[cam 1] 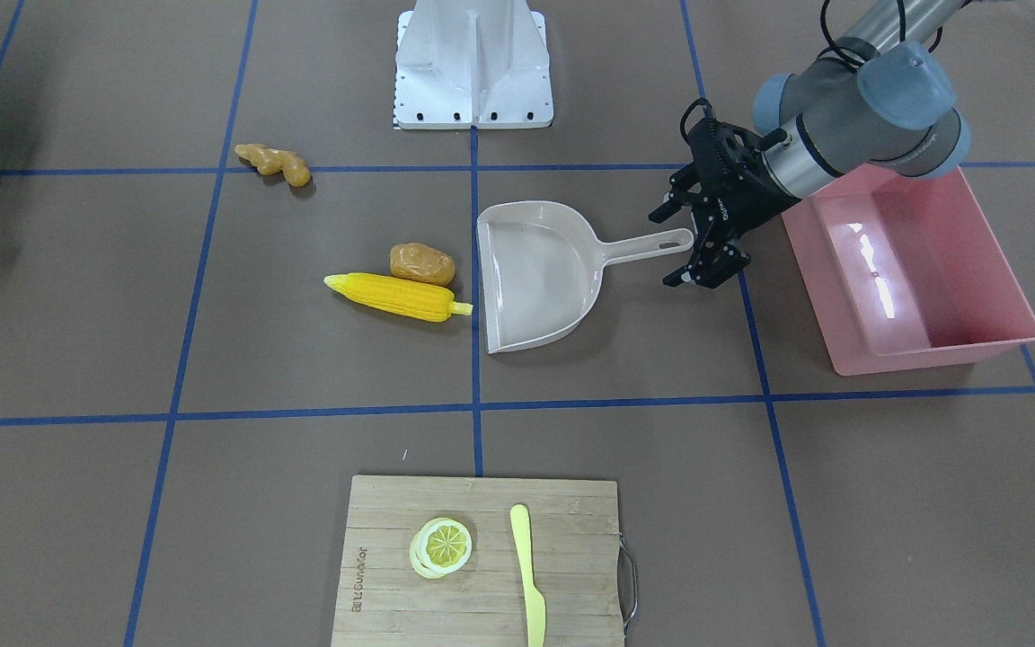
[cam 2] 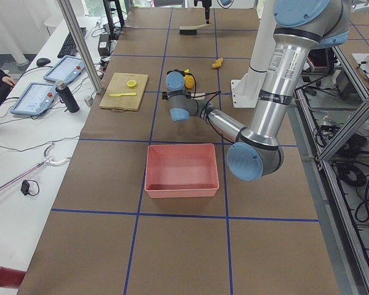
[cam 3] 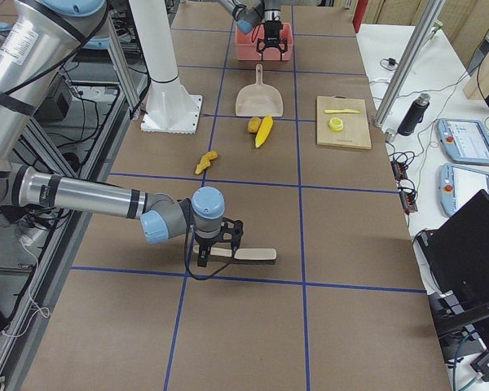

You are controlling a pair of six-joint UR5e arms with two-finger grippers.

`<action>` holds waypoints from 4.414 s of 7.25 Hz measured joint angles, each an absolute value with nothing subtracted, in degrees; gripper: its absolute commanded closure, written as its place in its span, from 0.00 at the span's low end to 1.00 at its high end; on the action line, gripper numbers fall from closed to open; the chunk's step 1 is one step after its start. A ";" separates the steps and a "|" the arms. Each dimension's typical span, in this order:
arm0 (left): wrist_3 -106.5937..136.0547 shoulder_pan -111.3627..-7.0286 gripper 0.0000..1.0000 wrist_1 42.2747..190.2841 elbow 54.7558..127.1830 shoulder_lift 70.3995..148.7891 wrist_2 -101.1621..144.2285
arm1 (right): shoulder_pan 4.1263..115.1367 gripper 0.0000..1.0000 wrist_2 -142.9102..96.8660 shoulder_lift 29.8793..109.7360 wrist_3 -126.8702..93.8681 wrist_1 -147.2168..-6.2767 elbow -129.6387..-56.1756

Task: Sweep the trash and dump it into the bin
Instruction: 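Move the left gripper from the pink bin toward the white dustpan handle, then grasp the dustpan handle with the left gripper while the right lifts the brush, then move the brush in the right gripper down to the ginger root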

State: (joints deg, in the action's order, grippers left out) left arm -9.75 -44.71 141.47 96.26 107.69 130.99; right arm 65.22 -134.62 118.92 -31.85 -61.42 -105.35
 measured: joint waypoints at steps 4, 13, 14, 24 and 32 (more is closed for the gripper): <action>-16.53 -42.72 0.02 130.55 95.94 111.32 131.14 | 62.92 0.44 -133.92 117.90 -32.18 -60.69 -103.17; -9.34 -41.29 0.07 138.20 93.28 107.28 130.19 | 61.87 1.00 -137.61 117.16 -38.15 -58.07 -106.23; -7.41 -40.15 0.07 139.72 92.78 107.74 129.63 | 61.39 1.00 -139.38 118.00 -43.29 -57.89 -109.32; -5.98 -36.22 0.07 143.24 90.16 109.24 124.92 | 28.49 1.00 -130.25 115.19 -107.24 -48.24 -127.40; -5.98 -35.86 0.07 143.08 90.20 109.25 123.86 | 7.74 1.00 -120.58 110.67 -126.36 -56.23 -132.80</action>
State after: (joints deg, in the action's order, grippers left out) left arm -5.98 -35.86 143.08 90.20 109.25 123.86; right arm 7.74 -120.58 110.67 -126.36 -56.23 -132.80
